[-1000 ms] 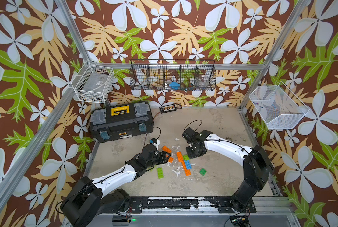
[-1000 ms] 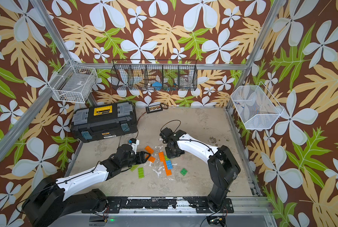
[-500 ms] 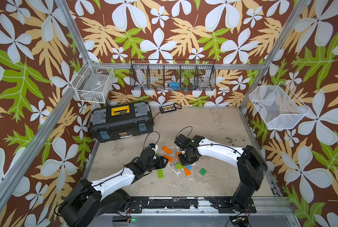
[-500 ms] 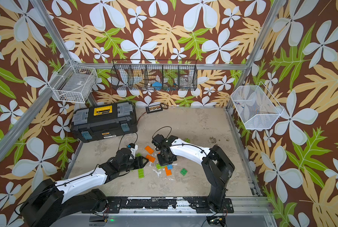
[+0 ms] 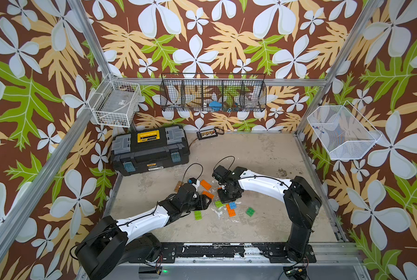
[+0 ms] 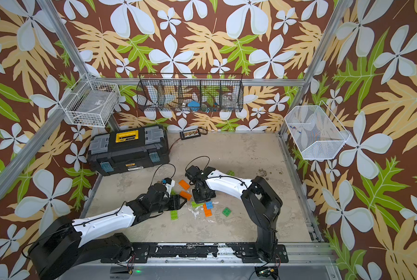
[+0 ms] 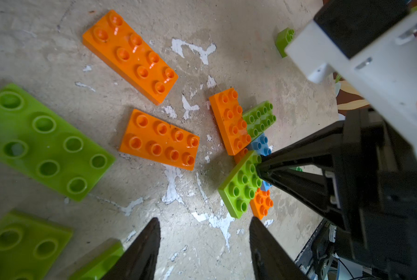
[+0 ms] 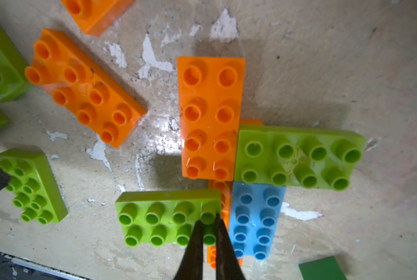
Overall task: Assemble a small pinwheel with lego
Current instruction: Assemble the lego brick with the lego brick.
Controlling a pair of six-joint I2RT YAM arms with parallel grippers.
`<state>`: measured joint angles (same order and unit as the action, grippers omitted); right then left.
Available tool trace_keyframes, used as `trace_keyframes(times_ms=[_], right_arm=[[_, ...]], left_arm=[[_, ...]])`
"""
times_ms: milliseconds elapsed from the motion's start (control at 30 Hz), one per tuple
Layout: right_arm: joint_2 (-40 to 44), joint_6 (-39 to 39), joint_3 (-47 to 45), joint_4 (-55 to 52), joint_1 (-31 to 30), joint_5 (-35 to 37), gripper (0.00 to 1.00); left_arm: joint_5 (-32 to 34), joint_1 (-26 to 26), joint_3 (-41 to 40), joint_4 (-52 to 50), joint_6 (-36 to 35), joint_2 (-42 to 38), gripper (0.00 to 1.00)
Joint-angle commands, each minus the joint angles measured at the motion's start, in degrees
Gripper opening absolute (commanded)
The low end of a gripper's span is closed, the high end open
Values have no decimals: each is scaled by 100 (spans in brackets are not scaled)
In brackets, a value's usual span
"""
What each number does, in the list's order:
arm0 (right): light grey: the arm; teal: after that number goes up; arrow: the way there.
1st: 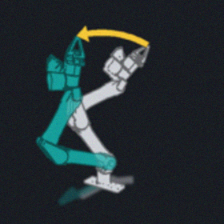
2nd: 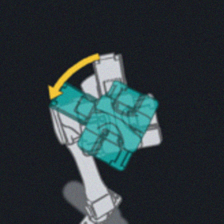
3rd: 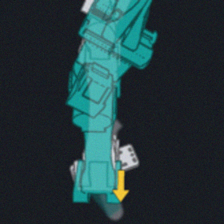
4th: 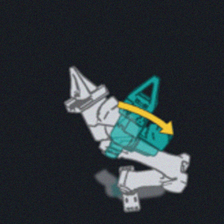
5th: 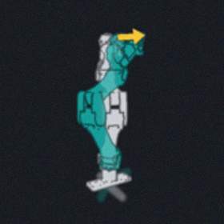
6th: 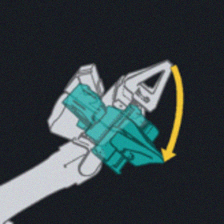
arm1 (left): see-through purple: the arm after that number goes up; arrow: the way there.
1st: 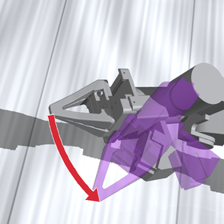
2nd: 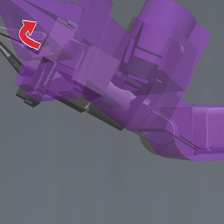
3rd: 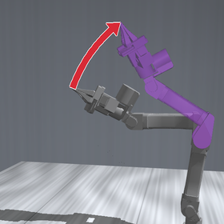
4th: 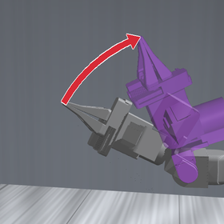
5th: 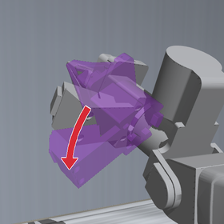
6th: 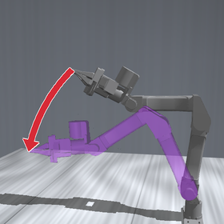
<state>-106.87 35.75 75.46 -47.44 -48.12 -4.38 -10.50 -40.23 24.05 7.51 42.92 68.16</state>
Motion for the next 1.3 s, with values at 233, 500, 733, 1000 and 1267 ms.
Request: trace_keyframes(times_ms=[233,500,733,1000,1267], right_arm=[[-132,47,-23,-21,22,343,11],[-299,-5,-66,124,56,301,10],[-372,-66,-198,114,56,262,11],[-72,-52,159,-175,57,297,16],[117,-27,120,-235,57,270,17]], left_arm=[[116,-103,104,-36,-184,70,60],[143,-196,91,-39,-222,110,60],[158,-196,91,-52,-214,85,60],[130,-193,182,-54,-221,127,60],[101,-195,207,-81,-255,162,60]])
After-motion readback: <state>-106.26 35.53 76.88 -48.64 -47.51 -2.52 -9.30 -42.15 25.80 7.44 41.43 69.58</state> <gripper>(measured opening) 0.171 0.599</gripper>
